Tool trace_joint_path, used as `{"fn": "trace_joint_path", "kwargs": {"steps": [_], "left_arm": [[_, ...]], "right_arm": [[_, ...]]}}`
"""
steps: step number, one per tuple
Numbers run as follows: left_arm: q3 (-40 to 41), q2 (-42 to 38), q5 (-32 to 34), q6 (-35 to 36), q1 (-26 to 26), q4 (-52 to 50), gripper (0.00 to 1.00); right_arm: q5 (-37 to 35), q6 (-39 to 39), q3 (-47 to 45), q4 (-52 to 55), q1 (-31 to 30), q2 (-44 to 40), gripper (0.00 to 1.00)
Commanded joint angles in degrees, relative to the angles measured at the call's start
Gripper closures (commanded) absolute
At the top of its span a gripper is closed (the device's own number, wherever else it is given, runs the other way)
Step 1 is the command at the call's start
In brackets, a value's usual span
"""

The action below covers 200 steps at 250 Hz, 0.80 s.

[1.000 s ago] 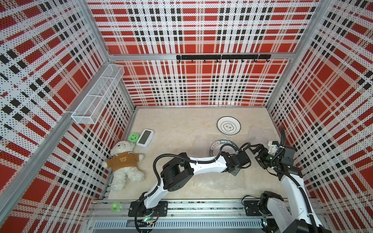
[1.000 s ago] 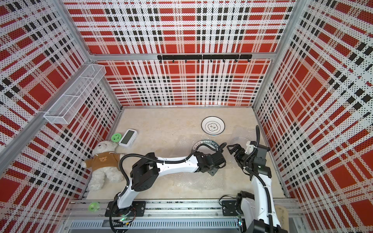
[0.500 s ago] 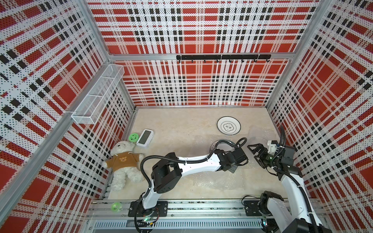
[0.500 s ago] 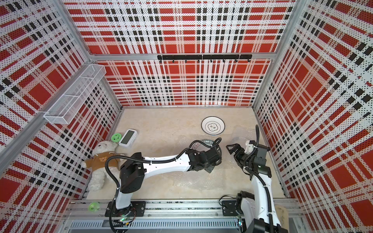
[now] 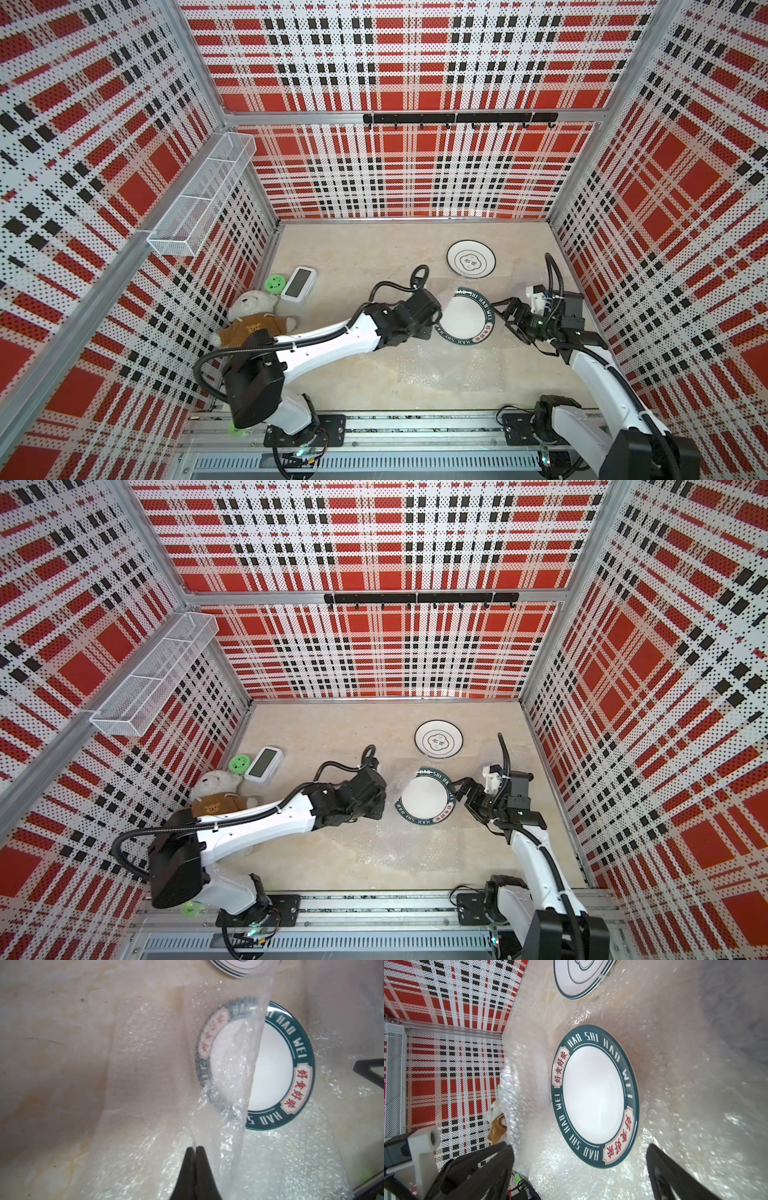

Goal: Unpack dinner plates from bubble wrap
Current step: Unwrap the bubble wrap.

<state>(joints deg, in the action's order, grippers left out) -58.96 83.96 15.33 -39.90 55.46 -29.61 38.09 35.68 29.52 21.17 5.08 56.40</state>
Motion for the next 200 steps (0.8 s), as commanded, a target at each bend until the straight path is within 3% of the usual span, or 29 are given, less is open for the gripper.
{"fn": "trace_joint_path", "kwargs": {"steps": [1,102,171,200], "left_arm": [[5.78,-3.71,-2.81,-4.76,-4.13,3.55,1.0],[23.68,-17.53,-8.62,-4.67,-23.65,4.37,1.0],[30.66,-23.56,-12.94,-5.96,-31.02,6.18,1.0],[29.85,-29.29,-11.04,-5.69,-31.46,3.93,0.79]], "right_arm": [[-2.11,0.53,-0.49,-6.29,-1.76,2.72,0.0],[-5.98,2.8,0.58,-12.68,-12.09,10.14,0.0],[-7.19,2.57,2.53,-18.29,-17.37,18.28,0.0],[-7.06,1.98,3.42,-19.74,-17.39,21.47,0.0]]}}
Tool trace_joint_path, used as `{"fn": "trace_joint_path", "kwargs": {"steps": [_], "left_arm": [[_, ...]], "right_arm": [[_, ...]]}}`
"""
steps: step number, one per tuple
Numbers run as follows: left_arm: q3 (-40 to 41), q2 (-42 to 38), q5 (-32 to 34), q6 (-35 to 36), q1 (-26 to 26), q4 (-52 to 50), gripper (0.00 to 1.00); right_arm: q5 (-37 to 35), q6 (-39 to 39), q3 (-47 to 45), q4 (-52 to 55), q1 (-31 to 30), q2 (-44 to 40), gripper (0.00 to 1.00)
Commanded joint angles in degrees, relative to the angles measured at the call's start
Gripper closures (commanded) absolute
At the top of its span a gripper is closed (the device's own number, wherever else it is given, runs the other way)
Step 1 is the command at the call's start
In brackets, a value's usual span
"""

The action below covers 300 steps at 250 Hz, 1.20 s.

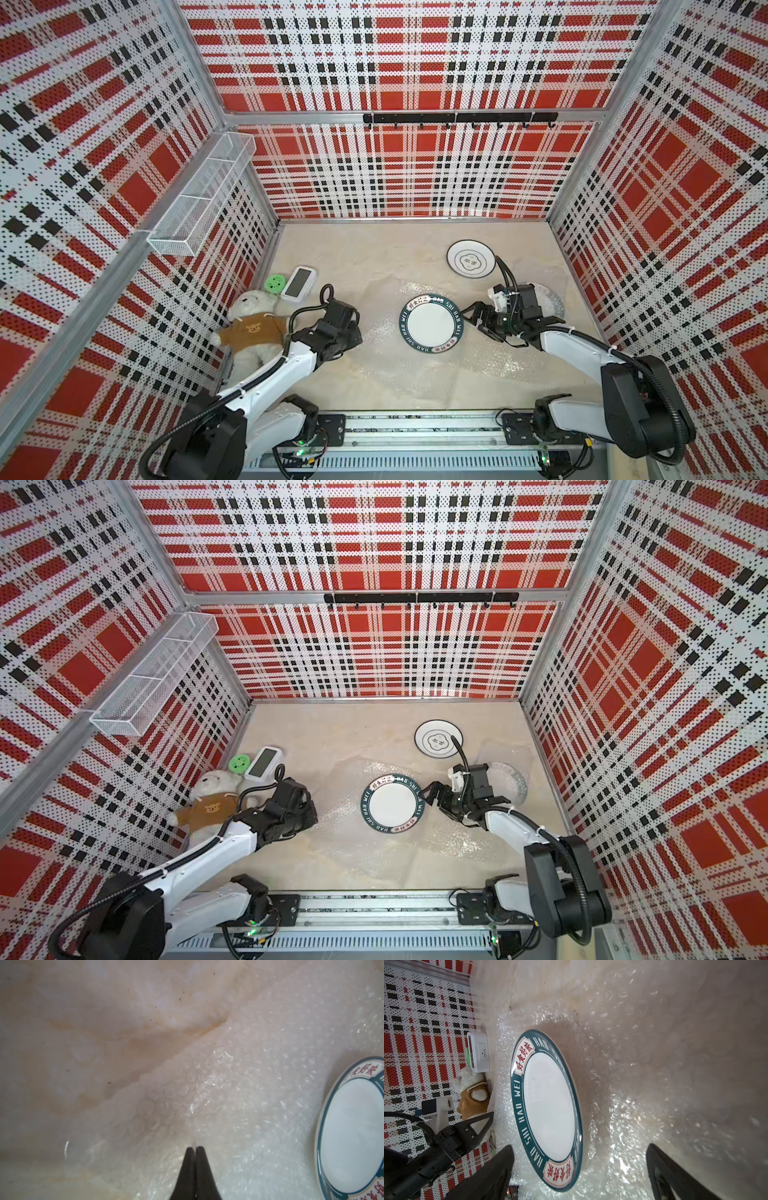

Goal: Unpack dinner plates from bubble wrap
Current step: Unwrap the bubble wrap.

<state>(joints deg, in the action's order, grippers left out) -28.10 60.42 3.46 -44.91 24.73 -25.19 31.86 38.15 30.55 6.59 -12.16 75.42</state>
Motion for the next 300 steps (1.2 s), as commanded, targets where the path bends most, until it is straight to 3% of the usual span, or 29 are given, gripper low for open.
{"fn": "trace_joint_path", "kwargs": {"steps": [1,15,35,78,135,165,212,263,300], "left_arm": [[-1.09,-6.01,1.01,-0.7,-0.69,-0.48,0.78],[-2.43,-9.79,3.48,-0.51,-0.77,-3.49,0.63],[-4.47,-14.49,6.09,0.33,-0.71,-6.5,0.52],[-9.78,-16.6,6.6,3.72,1.19,-9.94,0.41],[-17.39,-2.24,1.14,8.95,12.61,-5.31,0.25],[-16.05,5.31,-6.75,6.86,14.45,3.31,0.13],[-10.44,10.58,-16.81,1.94,13.43,15.93,0.0],[-4.02,11.76,-16.56,-1.42,13.71,19.14,0.01],[1.2,12.07,-15.67,-2.97,13.52,22.11,0.0]], "right_arm": [[-0.83,-0.51,2.4,-5.26,-0.14,2.54,0.0],[-0.82,-0.71,2.67,-5.82,-0.14,3.5,0.0],[-0.98,-0.89,2.58,-7.19,-0.15,4.46,0.0],[0.48,-1.42,4.11,-10.65,-0.14,8.75,0.0],[2.25,-0.72,5.81,-15.35,-0.14,14.67,0.0],[2.55,-0.29,6.84,-16.68,-0.14,16.69,0.0],[3.52,-0.14,9.78,-18.19,-0.21,20.05,0.0],[3.59,-0.47,12.81,-17.66,-0.19,21.44,0.0],[1.74,-3.62,16.3,-9.22,-0.14,16.72,0.0]]}}
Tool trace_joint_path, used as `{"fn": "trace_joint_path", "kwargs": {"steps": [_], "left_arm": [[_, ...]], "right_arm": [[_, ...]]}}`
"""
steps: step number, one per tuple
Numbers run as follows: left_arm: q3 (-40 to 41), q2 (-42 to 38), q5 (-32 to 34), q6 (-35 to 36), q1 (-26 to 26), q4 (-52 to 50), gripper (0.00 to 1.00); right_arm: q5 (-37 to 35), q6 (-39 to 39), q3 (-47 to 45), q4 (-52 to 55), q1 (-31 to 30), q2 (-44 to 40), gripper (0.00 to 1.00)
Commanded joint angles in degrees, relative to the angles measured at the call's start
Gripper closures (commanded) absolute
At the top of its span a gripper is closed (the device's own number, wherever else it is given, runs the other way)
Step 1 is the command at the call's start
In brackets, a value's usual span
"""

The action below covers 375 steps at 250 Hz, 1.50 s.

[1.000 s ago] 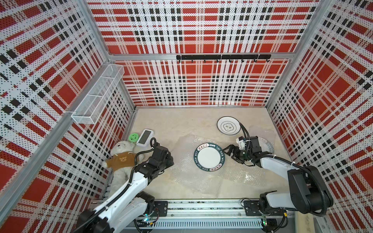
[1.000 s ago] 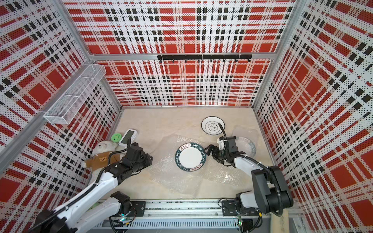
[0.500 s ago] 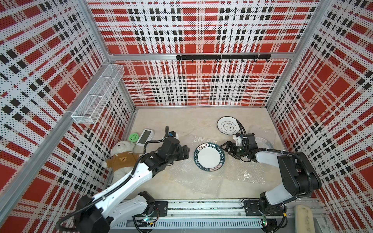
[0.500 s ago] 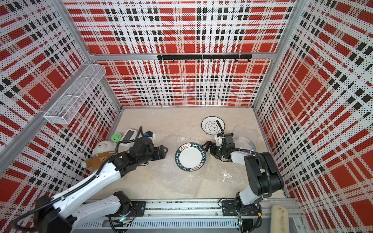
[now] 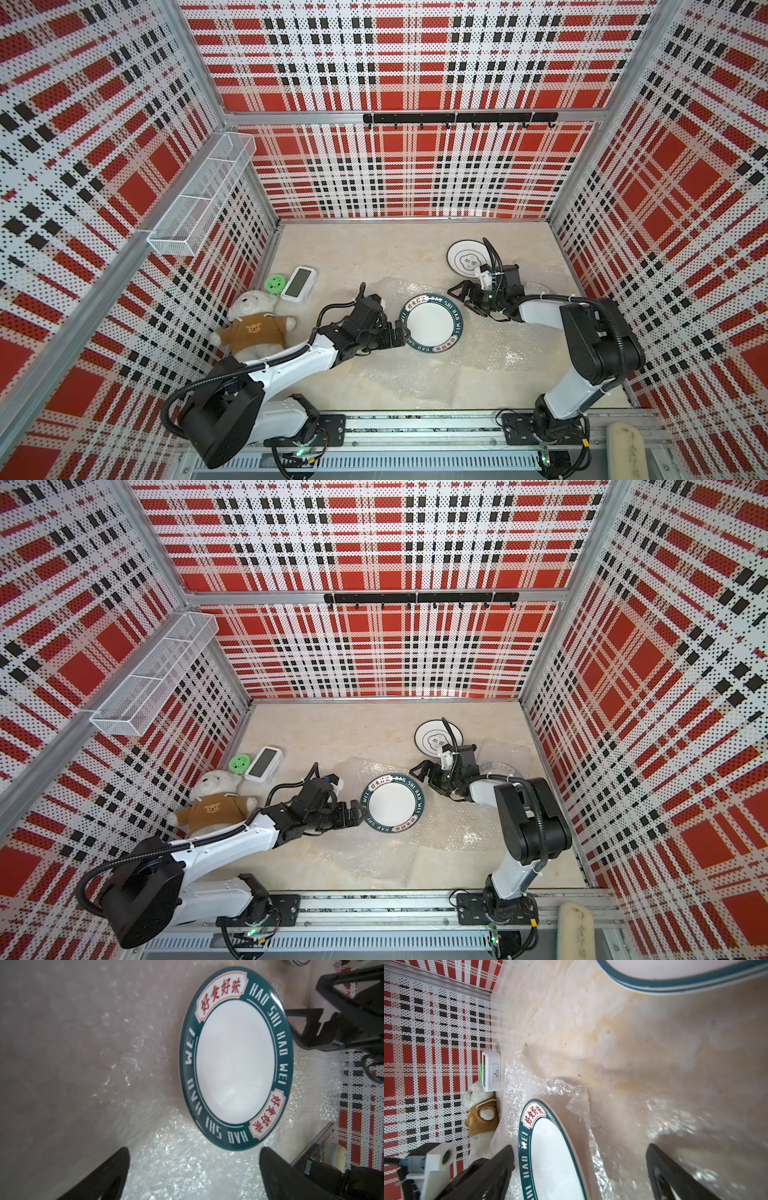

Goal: Unpack dinner plates from bubble wrap
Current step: Unwrap the bubble wrap, then pick up the plate from the bubble wrap.

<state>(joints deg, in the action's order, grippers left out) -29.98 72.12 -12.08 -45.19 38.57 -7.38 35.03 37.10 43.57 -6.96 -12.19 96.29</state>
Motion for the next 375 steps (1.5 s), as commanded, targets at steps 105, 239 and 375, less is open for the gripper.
{"fn": "trace_joint_path", "kwargs": {"steps": [105,239,375], "left_arm": [[2.03,-6.9,-7.84,-1.74,-2.72,5.83,0.01],[-2.4,-19.75,-22.88,4.78,-11.66,-1.32,0.01],[-1.71,-17.44,-23.71,4.51,-11.71,1.48,0.01]], "right_arm": [[-1.53,-4.88,-4.75,15.89,-1.4,-22.66,0.04],[-1.11,-1.14,-10.88,5.16,-3.63,-13.85,0.59],[-7.69,-5.3,-9.22,16.82,-3.6,-21.67,0.62]]}}
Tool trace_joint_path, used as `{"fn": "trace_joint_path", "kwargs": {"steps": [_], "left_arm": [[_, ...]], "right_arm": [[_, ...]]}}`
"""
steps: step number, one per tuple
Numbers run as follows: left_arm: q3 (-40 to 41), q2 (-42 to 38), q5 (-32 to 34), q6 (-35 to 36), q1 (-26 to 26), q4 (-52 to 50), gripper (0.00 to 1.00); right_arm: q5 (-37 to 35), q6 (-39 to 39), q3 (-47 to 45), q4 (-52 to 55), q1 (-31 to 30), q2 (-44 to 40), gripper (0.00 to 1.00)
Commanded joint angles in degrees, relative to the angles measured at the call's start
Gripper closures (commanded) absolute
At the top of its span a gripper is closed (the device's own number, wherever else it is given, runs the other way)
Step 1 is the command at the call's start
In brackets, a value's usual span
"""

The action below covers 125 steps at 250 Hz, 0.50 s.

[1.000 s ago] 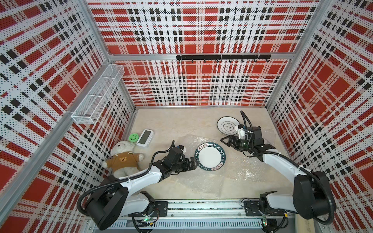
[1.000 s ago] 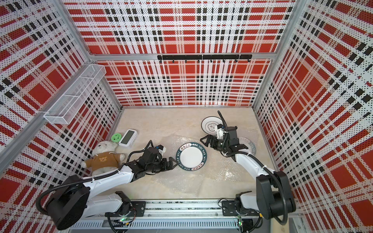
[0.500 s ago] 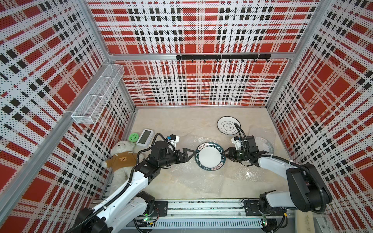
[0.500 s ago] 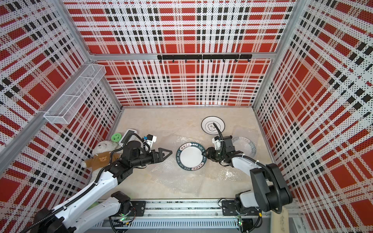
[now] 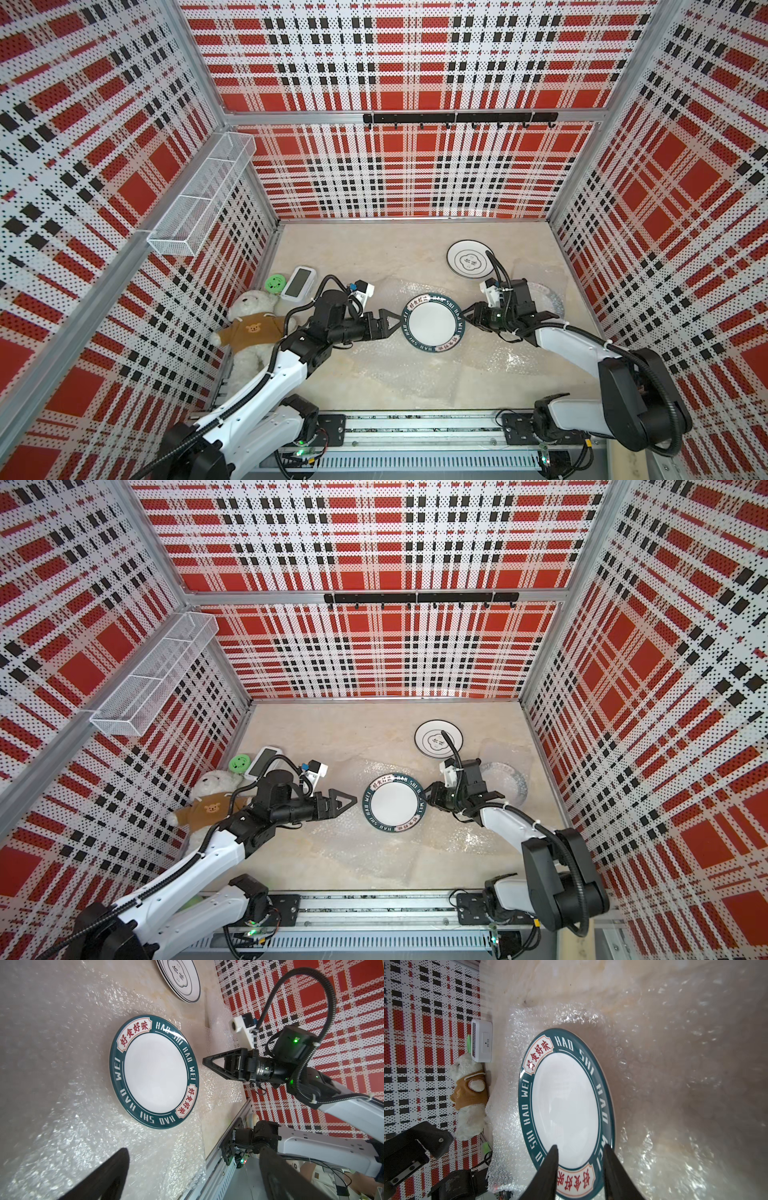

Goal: Unpack dinner plates from bubble wrap
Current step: Pick up the plate from the bubble wrap.

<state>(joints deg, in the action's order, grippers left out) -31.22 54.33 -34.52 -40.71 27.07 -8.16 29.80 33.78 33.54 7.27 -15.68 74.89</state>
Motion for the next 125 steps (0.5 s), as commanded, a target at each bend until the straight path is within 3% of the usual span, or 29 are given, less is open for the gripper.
{"fn": "trace_joint_path", "kwargs": {"steps": [1,76,125], "left_arm": [[-0.49,0.35,-1.3,0.02,-0.24,2.36,0.01],[-0.78,-0.49,-1.51,0.45,-0.47,1.35,0.01],[-0.59,-0.53,-1.26,0.26,-0.74,1.48,0.01]], "right_arm": [[-2.38,-1.88,0.73,2.45,-0.12,-0.23,0.62],[0.47,0.61,0.11,-4.11,-0.14,5.52,0.63],[1.71,1.2,0.37,-6.4,-0.08,8.4,0.73]]}}
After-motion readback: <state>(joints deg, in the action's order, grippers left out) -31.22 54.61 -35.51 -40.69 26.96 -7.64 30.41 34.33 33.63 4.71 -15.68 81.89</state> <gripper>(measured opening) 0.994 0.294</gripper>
